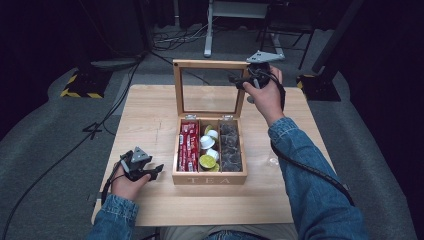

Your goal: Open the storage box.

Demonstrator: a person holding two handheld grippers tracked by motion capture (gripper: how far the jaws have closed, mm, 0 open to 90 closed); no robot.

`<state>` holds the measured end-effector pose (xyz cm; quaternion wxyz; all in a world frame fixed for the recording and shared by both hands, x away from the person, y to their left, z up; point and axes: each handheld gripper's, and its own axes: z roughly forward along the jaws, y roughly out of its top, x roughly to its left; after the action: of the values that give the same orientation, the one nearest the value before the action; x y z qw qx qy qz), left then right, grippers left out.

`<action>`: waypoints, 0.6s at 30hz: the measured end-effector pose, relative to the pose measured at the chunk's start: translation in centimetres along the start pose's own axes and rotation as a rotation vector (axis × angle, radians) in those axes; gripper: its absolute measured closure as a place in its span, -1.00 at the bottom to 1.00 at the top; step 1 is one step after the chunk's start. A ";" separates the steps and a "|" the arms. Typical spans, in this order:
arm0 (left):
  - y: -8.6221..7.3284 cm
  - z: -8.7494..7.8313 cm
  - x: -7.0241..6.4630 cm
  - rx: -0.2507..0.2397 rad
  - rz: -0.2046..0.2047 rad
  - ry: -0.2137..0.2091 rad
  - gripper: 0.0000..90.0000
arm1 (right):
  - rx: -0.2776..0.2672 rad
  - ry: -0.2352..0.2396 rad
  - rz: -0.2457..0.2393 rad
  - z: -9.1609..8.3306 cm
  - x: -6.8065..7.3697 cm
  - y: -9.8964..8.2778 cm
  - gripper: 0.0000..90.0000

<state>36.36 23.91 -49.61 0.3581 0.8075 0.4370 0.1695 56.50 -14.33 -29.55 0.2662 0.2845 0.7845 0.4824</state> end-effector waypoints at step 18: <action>-1.0 -0.9 -0.2 -0.015 -0.020 0.008 -0.07 | 0.028 -0.016 0.050 3.3 -0.8 -1.6 -0.36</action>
<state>35.13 24.50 -49.71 0.3641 0.7998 0.4450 0.1724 58.99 -13.49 -32.21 0.2564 0.3118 0.7816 0.4756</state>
